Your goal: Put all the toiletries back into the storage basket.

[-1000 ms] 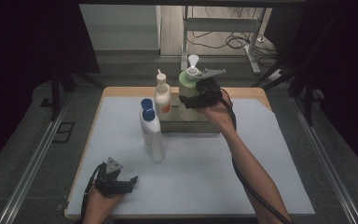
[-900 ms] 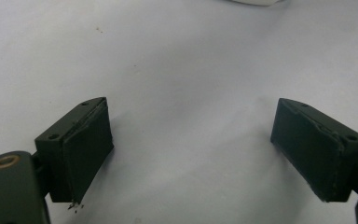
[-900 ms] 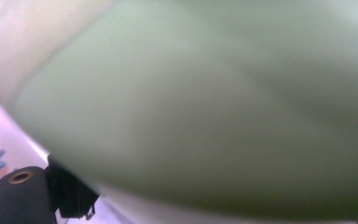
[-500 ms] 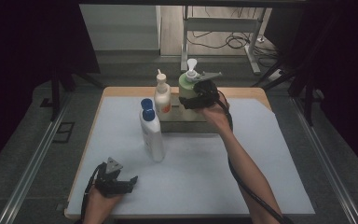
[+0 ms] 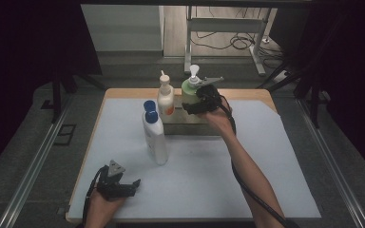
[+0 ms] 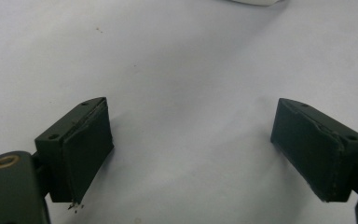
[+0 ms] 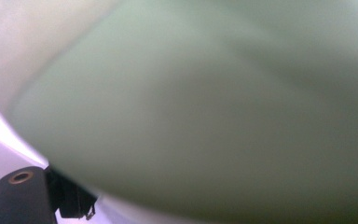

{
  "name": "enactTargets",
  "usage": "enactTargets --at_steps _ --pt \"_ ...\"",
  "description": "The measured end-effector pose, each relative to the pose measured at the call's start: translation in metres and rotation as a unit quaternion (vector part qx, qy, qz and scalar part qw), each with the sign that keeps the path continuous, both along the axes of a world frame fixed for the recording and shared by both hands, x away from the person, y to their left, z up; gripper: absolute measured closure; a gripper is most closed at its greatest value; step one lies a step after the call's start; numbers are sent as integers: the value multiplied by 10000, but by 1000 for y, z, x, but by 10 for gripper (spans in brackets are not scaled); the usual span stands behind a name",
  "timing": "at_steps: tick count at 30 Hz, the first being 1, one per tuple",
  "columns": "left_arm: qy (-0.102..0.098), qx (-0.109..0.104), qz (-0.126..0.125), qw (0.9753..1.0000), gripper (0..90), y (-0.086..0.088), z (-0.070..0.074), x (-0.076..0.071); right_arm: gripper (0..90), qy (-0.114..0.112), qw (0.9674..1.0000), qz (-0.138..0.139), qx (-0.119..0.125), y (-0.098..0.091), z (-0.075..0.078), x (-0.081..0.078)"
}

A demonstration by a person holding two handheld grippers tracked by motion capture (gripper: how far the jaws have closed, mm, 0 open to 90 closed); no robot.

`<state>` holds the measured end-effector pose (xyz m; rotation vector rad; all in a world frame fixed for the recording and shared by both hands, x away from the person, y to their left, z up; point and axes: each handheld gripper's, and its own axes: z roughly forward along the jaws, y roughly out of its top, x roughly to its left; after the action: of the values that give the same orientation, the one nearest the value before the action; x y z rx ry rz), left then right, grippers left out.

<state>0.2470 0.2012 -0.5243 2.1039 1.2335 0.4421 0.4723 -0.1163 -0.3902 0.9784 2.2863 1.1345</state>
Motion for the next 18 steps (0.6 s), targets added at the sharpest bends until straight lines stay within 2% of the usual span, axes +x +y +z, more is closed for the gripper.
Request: enactTargets --at_steps 11,18 --pt "1 1 -2 10000 119 0 0 0 133 224 9997 31 -93 2 -14 4" --pt "4 4 -2 10000 119 0 0 0 133 284 9995 56 -139 4 -23 5"
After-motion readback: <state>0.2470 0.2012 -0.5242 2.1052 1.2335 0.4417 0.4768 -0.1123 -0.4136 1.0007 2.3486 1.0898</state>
